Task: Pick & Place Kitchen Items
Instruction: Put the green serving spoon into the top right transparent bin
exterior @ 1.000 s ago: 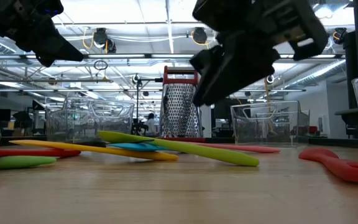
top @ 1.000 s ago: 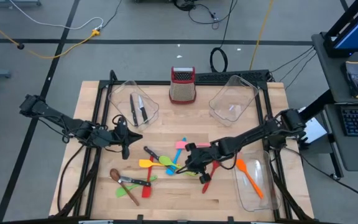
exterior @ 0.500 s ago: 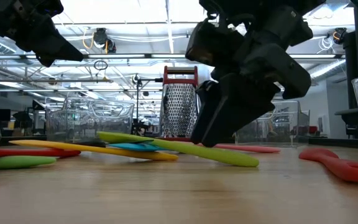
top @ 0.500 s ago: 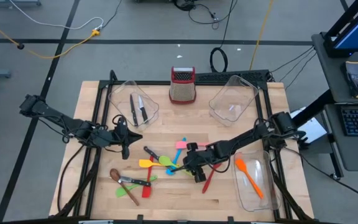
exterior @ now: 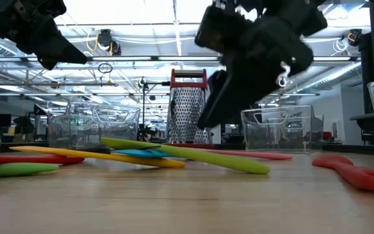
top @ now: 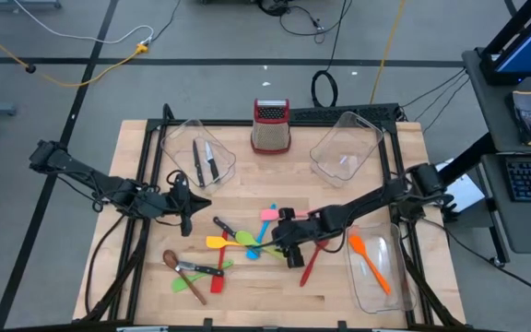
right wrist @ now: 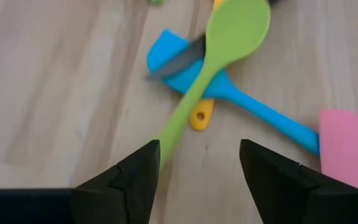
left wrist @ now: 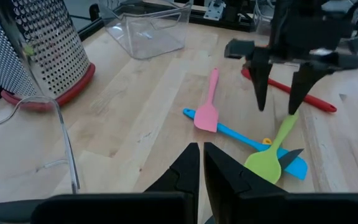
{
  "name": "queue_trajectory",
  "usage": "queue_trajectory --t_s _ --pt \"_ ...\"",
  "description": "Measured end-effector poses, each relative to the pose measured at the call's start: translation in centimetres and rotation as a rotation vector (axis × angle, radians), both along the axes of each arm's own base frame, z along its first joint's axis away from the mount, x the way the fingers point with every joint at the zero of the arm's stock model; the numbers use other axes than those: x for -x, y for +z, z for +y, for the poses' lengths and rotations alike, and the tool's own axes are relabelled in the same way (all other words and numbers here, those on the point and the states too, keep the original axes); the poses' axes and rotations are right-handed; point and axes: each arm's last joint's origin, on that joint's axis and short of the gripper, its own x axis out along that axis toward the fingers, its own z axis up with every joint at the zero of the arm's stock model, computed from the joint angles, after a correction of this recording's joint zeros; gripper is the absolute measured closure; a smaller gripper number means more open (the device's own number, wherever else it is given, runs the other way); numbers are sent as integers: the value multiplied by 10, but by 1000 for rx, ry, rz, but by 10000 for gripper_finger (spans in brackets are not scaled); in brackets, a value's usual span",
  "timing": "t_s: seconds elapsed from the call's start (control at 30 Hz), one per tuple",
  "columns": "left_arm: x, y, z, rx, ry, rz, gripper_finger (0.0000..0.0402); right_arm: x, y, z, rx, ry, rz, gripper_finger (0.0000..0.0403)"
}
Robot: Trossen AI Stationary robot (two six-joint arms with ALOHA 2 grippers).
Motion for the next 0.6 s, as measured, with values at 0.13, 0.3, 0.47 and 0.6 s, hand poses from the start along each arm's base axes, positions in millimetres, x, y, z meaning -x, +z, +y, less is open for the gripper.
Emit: queue_trajectory --t_s 0.13,0.3,0.47,0.6 --pt "0 0 0 -3 -1 1 378 1 5 3 -63 -19 -5 189" --pt "0 0 0 -3 -1 0 378 -1 -4 9 -93 -38 13 185" --pt "0 0 0 -2 -1 -1 378 -4 -15 11 -100 -47 19 184" --pt "0 0 0 -2 -1 0 378 -6 -24 12 -119 -76 40 180"
